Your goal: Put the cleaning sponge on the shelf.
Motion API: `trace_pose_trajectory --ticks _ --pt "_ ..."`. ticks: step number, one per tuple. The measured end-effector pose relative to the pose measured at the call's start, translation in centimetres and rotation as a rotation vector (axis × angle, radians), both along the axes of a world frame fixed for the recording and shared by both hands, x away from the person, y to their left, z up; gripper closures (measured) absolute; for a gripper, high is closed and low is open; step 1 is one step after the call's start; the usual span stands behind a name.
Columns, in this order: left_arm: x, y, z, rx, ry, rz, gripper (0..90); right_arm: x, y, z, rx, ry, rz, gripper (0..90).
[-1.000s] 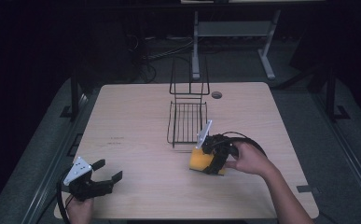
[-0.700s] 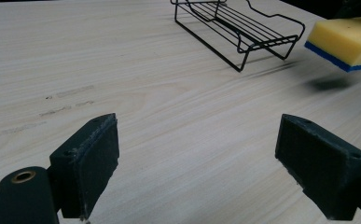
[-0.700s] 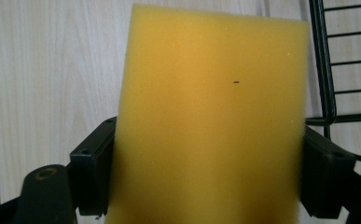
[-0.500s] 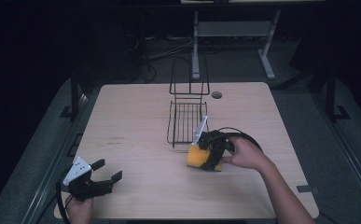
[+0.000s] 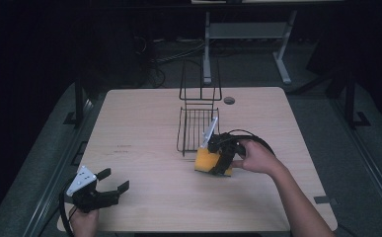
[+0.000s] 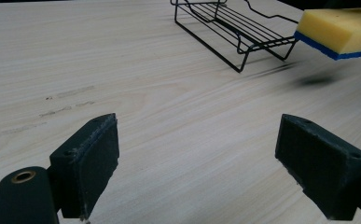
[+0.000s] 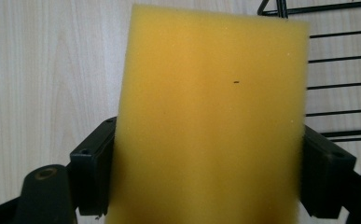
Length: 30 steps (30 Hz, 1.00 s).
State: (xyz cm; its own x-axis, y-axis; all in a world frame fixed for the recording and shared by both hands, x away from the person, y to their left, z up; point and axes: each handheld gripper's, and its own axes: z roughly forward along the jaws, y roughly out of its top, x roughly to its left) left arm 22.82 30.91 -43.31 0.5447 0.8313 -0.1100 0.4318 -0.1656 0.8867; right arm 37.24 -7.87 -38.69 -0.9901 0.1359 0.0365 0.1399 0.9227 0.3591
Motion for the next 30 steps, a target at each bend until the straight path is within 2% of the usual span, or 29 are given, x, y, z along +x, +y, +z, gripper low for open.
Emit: trace_pose_trajectory --ticks 14,23,30 --pt "0.0 0.0 0.0 -0.002 0.0 0.0 12.8 0.6 0.6 0.4 -0.002 0.006 -0.003 20.6" --pt "0.0 0.0 0.0 -0.003 -0.001 0.001 12.9 1.2 1.1 0.6 0.007 -0.005 0.017 20.6" --pt "0.0 0.0 0.0 -0.004 -0.002 0.001 12.8 1.6 1.3 0.5 0.005 0.007 0.012 20.6"
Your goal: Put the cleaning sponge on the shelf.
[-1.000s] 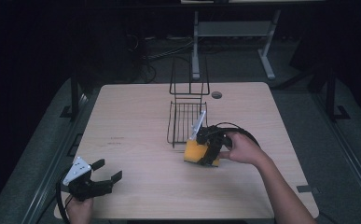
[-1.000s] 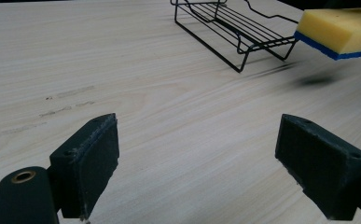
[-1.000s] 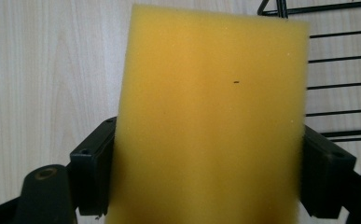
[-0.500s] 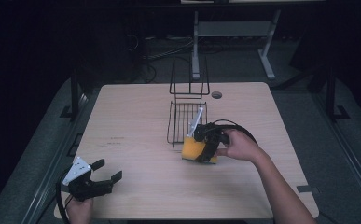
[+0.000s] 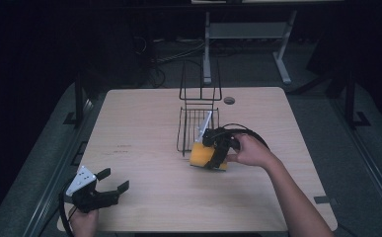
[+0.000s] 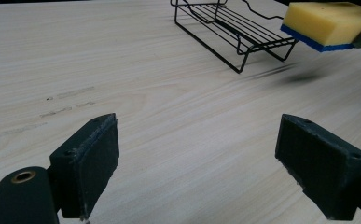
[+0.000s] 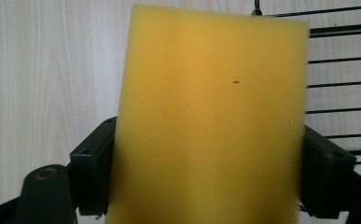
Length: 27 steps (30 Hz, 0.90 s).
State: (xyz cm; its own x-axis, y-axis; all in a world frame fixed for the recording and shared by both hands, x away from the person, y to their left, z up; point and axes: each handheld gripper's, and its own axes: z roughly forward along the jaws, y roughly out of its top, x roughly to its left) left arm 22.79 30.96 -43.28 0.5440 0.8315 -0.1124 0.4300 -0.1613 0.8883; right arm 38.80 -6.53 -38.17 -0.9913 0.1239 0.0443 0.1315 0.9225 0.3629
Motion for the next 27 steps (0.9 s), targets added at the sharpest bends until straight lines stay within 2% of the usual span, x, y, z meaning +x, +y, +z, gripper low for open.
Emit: trace_pose_trajectory --ticks 9,19,27 --pt "0.0 0.0 0.0 -0.003 -0.001 0.0 12.8 0.6 0.5 0.1 0.006 -0.003 0.014 20.6" --pt "0.0 0.0 0.0 -0.004 0.001 -0.001 12.9 1.8 0.6 -0.3 0.02 0.022 -0.009 20.6" --pt "0.1 0.0 0.0 -0.003 0.002 -0.003 12.8 2.4 0.6 -0.7 0.017 0.025 -0.014 20.6"
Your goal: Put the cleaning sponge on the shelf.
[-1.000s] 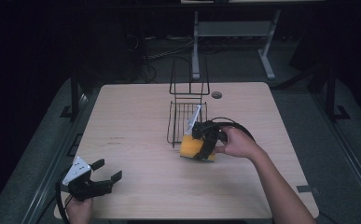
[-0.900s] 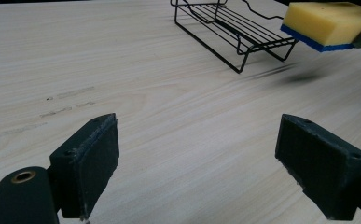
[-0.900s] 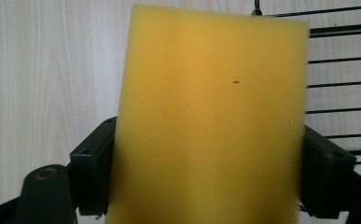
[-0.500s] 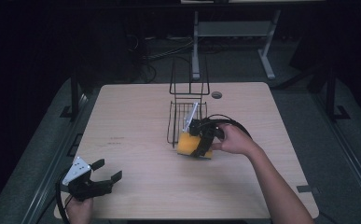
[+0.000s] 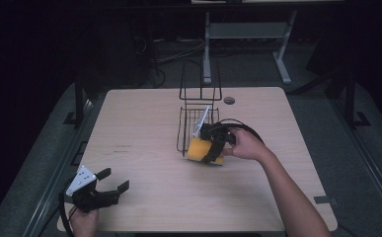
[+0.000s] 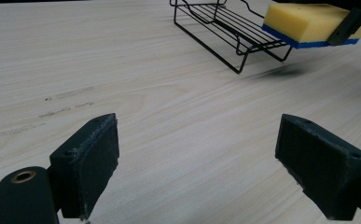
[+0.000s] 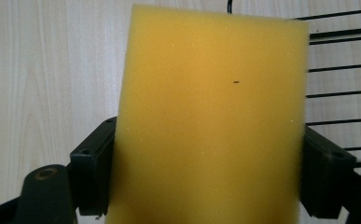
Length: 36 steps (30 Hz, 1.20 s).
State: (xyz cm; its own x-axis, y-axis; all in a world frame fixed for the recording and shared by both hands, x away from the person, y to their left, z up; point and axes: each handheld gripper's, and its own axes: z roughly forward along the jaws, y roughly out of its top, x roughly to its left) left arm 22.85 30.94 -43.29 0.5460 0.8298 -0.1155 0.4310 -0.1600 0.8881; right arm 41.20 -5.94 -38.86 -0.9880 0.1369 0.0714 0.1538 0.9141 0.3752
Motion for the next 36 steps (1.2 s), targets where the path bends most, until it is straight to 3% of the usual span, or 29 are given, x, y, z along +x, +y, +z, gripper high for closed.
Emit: trace_pose_trajectory --ticks 7,9,14,20,36 --pt "0.0 0.1 0.0 -0.003 0.001 0.001 12.9 0.6 0.6 0.4 -0.021 -0.011 0.005 20.6" --pt "0.0 0.1 0.0 -0.001 0.002 0.001 12.8 0.9 0.6 0.4 -0.004 0.007 0.005 20.6" --pt "0.1 0.1 0.0 -0.004 0.002 0.001 12.8 1.8 0.9 0.5 -0.039 -0.003 0.009 20.6" --pt "0.1 0.1 0.0 -0.006 0.002 0.0 12.8 2.7 0.8 0.1 -0.022 0.025 -0.009 20.6" --pt "0.2 0.1 -0.1 -0.008 0.004 0.0 12.8 3.7 0.3 -0.5 -0.008 0.034 -0.026 20.7"
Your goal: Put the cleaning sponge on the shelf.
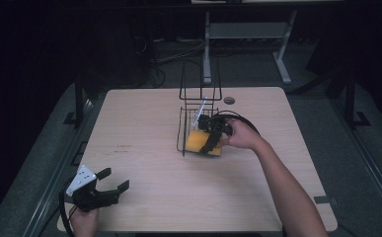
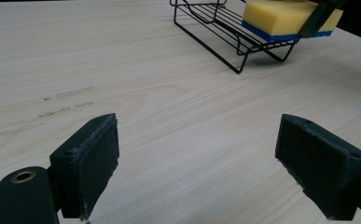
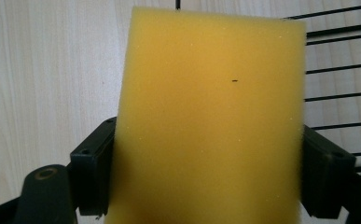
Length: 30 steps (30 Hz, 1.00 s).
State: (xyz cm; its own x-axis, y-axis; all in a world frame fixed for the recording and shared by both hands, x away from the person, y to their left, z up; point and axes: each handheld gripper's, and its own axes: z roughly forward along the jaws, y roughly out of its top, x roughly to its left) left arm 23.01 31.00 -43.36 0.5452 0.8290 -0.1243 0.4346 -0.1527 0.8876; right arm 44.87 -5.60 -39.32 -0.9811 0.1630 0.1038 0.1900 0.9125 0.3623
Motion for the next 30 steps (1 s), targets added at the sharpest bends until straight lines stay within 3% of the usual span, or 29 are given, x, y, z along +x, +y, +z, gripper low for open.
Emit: trace_pose_trajectory --ticks 12,16,20,27,30 --pt "0.0 0.0 0.0 0.0 -0.001 -0.002 12.8 0.4 0.6 0.6 -0.021 -0.019 0.015 20.7" --pt "0.0 0.0 0.0 -0.003 -0.002 -0.003 12.8 0.9 0.7 0.4 -0.003 0.002 0.002 20.7" --pt "0.0 0.1 0.0 -0.004 -0.003 -0.001 12.8 1.3 0.9 0.2 -0.037 0.002 -0.005 20.7" --pt "0.0 0.0 0.0 -0.007 -0.003 -0.001 12.8 2.1 1.6 0.6 -0.005 0.018 -0.001 20.7" --pt "0.0 0.0 0.0 -0.006 -0.002 -0.002 12.8 2.7 1.7 0.6 -0.032 -0.003 -0.006 20.7"
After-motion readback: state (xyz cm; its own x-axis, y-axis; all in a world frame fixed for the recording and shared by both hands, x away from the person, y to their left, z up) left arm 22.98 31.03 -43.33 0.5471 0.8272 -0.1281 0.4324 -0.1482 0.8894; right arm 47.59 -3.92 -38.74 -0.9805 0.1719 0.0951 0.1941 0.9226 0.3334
